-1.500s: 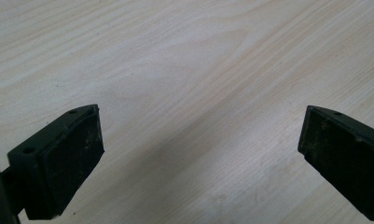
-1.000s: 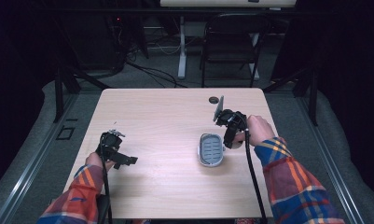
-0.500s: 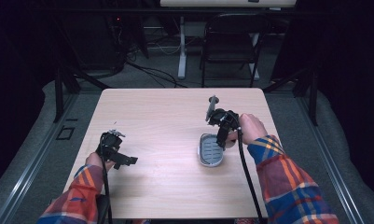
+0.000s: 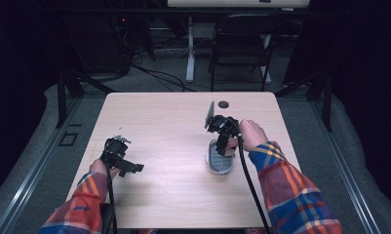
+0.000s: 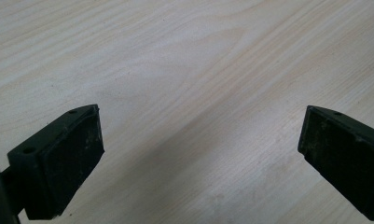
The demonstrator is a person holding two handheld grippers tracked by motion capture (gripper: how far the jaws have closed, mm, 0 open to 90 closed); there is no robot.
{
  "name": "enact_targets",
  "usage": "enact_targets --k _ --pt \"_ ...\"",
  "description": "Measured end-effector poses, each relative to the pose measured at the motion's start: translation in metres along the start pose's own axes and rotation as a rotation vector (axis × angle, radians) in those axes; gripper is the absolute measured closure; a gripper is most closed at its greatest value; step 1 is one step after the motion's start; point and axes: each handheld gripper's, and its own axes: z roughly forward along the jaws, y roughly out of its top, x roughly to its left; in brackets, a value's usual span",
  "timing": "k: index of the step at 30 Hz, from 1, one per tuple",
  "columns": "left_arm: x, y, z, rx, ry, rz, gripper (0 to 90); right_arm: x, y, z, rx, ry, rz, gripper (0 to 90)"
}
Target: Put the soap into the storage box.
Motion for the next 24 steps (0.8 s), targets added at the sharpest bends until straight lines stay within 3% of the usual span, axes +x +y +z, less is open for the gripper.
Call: enact_targets --k 13,24 --pt "0.000 0.000 0.000 0.003 -0.002 -0.004 0.0 0.006 0.010 0.007 -0.010 0.026 -0.015 24.2" --pt "0.000 0.000 0.000 0.004 -0.004 -0.003 0.0 0.007 0.011 0.020 0.017 0.041 -0.020 24.2"
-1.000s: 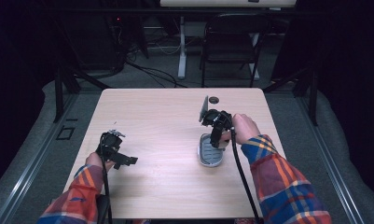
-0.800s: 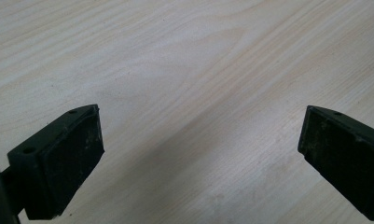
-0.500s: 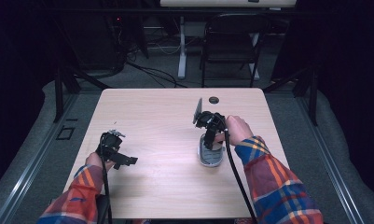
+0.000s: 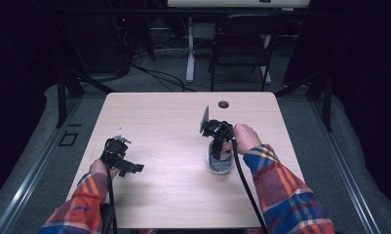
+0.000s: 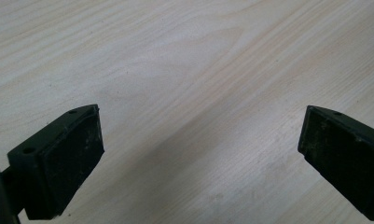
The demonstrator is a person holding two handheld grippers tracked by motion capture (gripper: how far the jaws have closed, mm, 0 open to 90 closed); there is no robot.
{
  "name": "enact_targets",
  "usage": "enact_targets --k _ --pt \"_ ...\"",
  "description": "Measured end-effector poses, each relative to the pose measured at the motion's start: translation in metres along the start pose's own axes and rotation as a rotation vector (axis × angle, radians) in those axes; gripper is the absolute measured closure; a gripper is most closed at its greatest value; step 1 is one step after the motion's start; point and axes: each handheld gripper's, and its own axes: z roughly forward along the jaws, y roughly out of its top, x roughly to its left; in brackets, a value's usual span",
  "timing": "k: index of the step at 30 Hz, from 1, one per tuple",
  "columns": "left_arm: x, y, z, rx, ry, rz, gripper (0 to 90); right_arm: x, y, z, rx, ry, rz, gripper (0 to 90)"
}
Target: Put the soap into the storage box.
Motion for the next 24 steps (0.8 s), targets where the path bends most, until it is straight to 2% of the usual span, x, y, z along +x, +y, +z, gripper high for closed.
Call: enact_targets --k 3,13,24 --pt "0.000 0.000 0.000 0.000 -0.002 -0.001 0.0 0.000 0.000 0.003 0.002 0.014 0.001 24.2" --pt "0.000 0.000 0.001 0.009 -0.004 0.007 0.0 0.002 0.004 0.010 0.025 0.014 -0.008 24.1" --pt "0.000 0.000 0.001 0.010 -0.006 0.007 0.0 0.005 0.007 0.019 0.054 -0.017 -0.011 24.0"
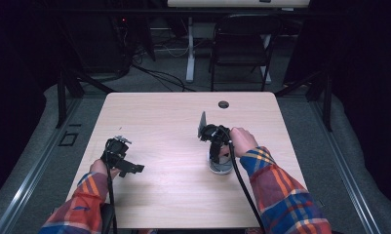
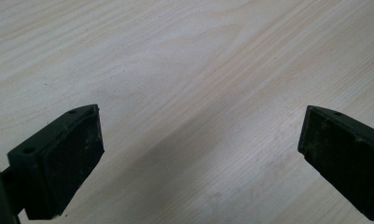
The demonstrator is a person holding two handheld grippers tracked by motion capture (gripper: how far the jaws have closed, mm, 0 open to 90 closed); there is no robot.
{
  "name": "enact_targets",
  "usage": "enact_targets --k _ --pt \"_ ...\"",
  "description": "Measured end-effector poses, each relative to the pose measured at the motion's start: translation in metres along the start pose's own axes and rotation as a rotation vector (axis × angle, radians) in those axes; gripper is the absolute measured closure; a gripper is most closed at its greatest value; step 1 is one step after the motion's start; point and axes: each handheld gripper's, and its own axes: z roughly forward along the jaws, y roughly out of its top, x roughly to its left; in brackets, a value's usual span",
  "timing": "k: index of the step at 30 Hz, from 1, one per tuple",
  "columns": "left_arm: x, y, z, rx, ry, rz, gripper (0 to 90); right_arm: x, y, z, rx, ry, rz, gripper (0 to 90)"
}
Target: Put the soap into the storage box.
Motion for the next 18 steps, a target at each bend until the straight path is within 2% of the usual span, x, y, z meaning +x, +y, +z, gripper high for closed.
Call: enact_targets --k 7,15,18 --pt "0.000 0.000 0.000 0.002 -0.002 0.001 0.0 -0.001 -0.002 0.000 -0.004 0.007 0.008 23.6" --pt "-0.001 0.000 0.001 0.002 -0.001 0.002 0.0 -0.002 -0.011 -0.012 -0.033 0.009 0.016 20.1" --pt "-0.001 0.000 0.001 0.003 -0.001 0.001 0.0 -0.003 -0.017 -0.017 -0.061 0.017 0.032 20.2"
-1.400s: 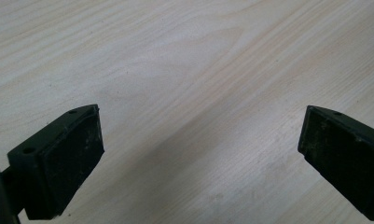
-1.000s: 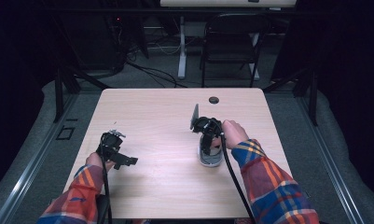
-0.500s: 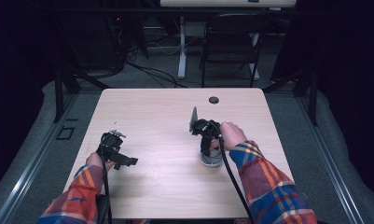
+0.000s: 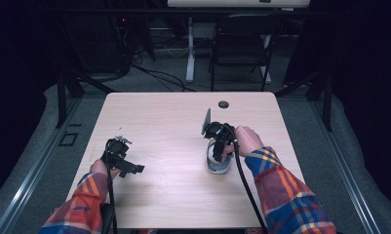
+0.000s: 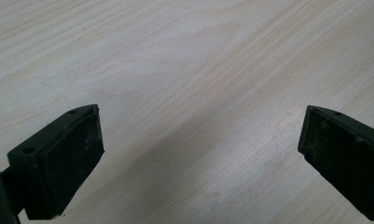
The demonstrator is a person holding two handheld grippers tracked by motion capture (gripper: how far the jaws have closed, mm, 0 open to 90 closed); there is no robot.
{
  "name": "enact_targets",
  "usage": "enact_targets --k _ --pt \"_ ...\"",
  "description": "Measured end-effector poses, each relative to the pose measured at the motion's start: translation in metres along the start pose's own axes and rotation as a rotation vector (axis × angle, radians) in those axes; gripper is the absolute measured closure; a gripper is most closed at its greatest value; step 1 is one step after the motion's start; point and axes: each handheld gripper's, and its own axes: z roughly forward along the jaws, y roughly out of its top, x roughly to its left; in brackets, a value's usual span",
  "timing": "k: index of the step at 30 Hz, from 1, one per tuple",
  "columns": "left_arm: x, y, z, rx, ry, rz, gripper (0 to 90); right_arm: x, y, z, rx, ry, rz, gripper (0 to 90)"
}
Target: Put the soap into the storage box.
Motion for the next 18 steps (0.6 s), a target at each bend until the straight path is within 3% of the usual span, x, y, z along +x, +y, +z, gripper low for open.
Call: enact_targets --k 1,7,18 --pt "0.000 0.000 0.000 0.001 0.000 0.000 0.0 -0.002 -0.005 -0.006 -0.036 0.022 0.009 19.8" --pt "0.000 0.000 0.000 0.005 0.000 0.004 0.0 -0.006 -0.023 -0.019 -0.104 0.033 0.044 16.3" --pt "0.000 0.000 0.001 0.006 0.002 0.000 0.0 -0.011 -0.058 -0.030 -0.145 0.018 0.087 12.4"
